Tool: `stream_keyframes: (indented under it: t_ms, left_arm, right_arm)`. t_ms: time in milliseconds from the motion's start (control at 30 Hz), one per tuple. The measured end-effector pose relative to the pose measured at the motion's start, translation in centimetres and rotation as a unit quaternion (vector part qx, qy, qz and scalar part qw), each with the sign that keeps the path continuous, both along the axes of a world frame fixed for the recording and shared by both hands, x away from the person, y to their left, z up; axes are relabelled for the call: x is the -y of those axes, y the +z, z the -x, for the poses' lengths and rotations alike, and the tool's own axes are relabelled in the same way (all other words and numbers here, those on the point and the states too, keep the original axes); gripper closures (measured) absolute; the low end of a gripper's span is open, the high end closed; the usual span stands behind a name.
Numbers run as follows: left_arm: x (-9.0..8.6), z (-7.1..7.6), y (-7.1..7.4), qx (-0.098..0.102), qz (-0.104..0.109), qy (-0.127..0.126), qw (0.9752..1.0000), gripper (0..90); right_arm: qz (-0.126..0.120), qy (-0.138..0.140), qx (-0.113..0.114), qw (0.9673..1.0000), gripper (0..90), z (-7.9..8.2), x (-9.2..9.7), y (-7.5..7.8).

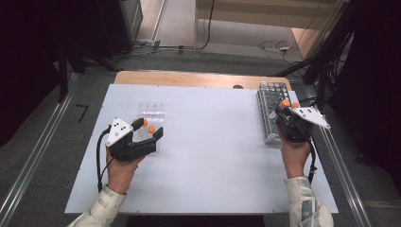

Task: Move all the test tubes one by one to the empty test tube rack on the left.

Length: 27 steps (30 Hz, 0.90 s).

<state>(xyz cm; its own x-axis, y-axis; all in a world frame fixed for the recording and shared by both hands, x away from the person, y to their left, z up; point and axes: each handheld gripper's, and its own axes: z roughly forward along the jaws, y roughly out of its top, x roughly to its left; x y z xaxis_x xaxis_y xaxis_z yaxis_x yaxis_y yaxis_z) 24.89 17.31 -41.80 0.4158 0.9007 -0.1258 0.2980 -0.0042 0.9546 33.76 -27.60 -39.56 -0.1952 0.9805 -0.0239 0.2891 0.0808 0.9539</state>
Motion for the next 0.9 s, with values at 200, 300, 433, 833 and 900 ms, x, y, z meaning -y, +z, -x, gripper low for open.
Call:
stream_keyframes:
  t_ms: [200, 300, 433, 833, 900]
  left_arm:
    - [0.1, 0.1, 0.1, 0.002, 0.001, -0.002, 1.0000, 24.4]
    - [0.1, 0.1, 0.1, 0.001, 0.000, -0.003, 1.0000, 24.4]
    - [0.1, 0.2, 0.1, 0.003, 0.000, -0.004, 1.0000, 24.4]
    - [0.4, 0.4, 0.2, 0.005, -0.002, -0.010, 0.9999, 24.4]
    - [0.4, 0.4, 0.2, 0.005, -0.001, -0.010, 0.9999, 24.4]
  right_arm:
    - [-0.014, 0.046, -0.003, 0.9988, 72.2, 1.1, -1.5, 0.9]
    - [-0.011, 0.062, -0.003, 0.9980, 72.2, 1.6, -2.4, 0.9]
    - [-0.017, 0.087, -0.011, 0.9960, 72.2, 2.1, -3.5, 0.7]
    - [-0.005, 0.149, -0.035, 0.9882, 72.2, 3.0, -6.5, -0.7]
    - [-0.003, 0.157, -0.038, 0.9869, 72.2, 3.2, -7.0, -0.9]
